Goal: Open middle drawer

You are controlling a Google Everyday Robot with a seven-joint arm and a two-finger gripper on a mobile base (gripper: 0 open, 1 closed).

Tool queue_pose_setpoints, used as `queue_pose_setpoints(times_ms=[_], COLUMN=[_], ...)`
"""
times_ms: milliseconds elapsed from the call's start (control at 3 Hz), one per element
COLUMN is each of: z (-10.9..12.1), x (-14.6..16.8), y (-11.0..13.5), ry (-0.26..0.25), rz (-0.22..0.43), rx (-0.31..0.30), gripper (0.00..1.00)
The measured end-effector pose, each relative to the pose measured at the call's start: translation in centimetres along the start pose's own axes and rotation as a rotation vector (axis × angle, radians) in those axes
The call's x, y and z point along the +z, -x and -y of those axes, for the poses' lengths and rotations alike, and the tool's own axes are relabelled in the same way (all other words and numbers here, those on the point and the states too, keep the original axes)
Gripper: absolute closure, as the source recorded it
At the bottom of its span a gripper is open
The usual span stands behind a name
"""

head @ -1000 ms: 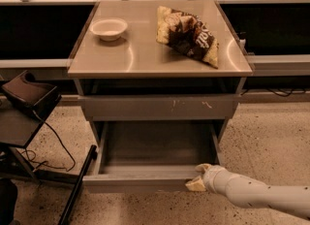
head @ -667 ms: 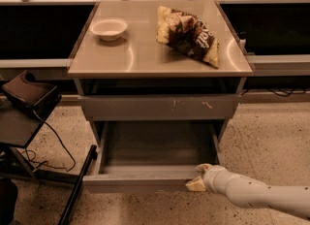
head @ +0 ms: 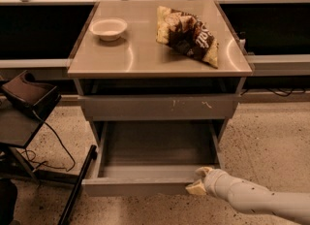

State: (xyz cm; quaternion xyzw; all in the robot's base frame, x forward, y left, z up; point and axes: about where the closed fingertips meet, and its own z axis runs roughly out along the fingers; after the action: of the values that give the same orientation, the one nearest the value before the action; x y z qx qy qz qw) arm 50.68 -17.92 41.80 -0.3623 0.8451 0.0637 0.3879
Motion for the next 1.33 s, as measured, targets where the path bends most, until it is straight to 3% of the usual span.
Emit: queue_pose_setpoints(times_ms=[1333], z=[-1.6], x=[-1.3], y=[-0.7], ry=[0.011], rz=[0.022], rx=[0.004], gripper=[1.0])
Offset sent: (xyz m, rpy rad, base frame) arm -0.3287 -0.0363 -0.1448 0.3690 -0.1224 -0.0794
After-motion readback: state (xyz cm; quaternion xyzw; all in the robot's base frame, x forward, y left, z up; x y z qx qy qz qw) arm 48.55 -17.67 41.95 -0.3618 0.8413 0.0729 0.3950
